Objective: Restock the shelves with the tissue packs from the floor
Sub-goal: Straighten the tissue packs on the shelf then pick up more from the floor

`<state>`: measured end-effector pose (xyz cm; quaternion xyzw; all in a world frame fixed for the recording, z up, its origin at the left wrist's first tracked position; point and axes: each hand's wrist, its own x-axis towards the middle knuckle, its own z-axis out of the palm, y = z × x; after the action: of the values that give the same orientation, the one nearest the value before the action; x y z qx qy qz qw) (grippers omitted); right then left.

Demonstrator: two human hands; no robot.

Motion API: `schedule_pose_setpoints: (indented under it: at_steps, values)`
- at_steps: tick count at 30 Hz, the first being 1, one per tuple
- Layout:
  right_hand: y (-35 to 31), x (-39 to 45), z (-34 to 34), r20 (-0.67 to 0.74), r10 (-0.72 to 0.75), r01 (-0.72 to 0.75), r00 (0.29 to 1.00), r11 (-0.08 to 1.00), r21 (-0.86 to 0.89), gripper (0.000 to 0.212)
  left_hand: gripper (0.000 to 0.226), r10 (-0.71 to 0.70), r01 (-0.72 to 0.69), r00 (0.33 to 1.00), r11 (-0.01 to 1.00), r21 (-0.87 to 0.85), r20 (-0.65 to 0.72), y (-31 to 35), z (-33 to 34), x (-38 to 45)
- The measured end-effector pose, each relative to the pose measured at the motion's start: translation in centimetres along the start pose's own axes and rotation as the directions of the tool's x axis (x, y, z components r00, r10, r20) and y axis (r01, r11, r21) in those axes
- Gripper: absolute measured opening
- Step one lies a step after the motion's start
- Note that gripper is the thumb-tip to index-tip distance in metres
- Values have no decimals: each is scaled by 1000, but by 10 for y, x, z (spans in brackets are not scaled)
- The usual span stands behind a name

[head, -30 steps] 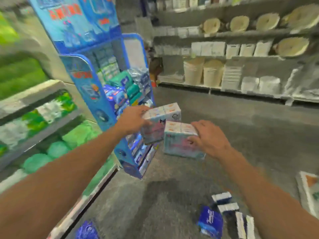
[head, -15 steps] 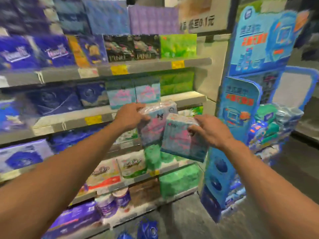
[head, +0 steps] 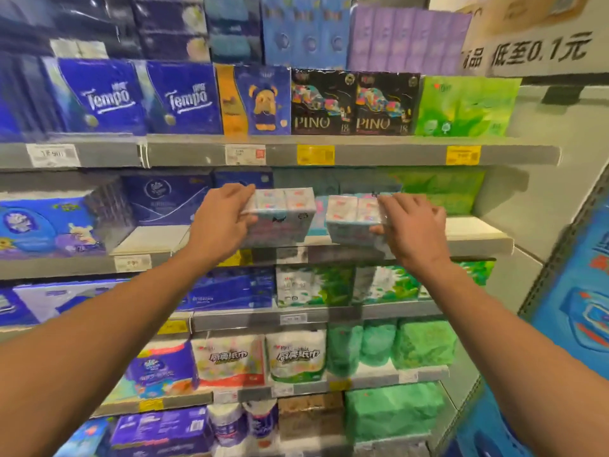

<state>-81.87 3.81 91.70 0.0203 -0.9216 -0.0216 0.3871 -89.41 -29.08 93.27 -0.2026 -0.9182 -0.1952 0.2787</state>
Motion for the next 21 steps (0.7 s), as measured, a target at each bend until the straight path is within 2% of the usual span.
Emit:
schedule_pose_setpoints:
  at_steps: [6, 13, 15, 17, 19, 21]
  values:
    - [54, 46, 68, -76, -111, 115, 991, 992, 56, 54, 53, 4, -6, 1000, 999, -41, -31, 7, 56, 47]
    - [111, 83, 122, -60, -209, 216, 976, 965, 148, 54, 45, -13, 8, 999, 995, -97, -42, 18, 118, 81]
    - [115, 84, 133, -76, -159, 169, 984, 975, 143, 51, 44, -45, 35, 996, 993, -116, -77, 19, 128, 85]
    - [110, 84, 140, -69, -43, 52, 997, 989, 136, 50, 46, -86, 68, 989, 987, -147, -121, 20, 133, 86]
    - [100, 81, 142, 0, 138, -135, 990, 966, 221, 55, 63, -149, 127, 984, 972, -199, -98, 22, 136, 83]
    - [87, 73, 141, 88, 277, -290, 957, 892, 346, 58, 83, -167, 156, 986, 959, -238, -28, 21, 141, 79]
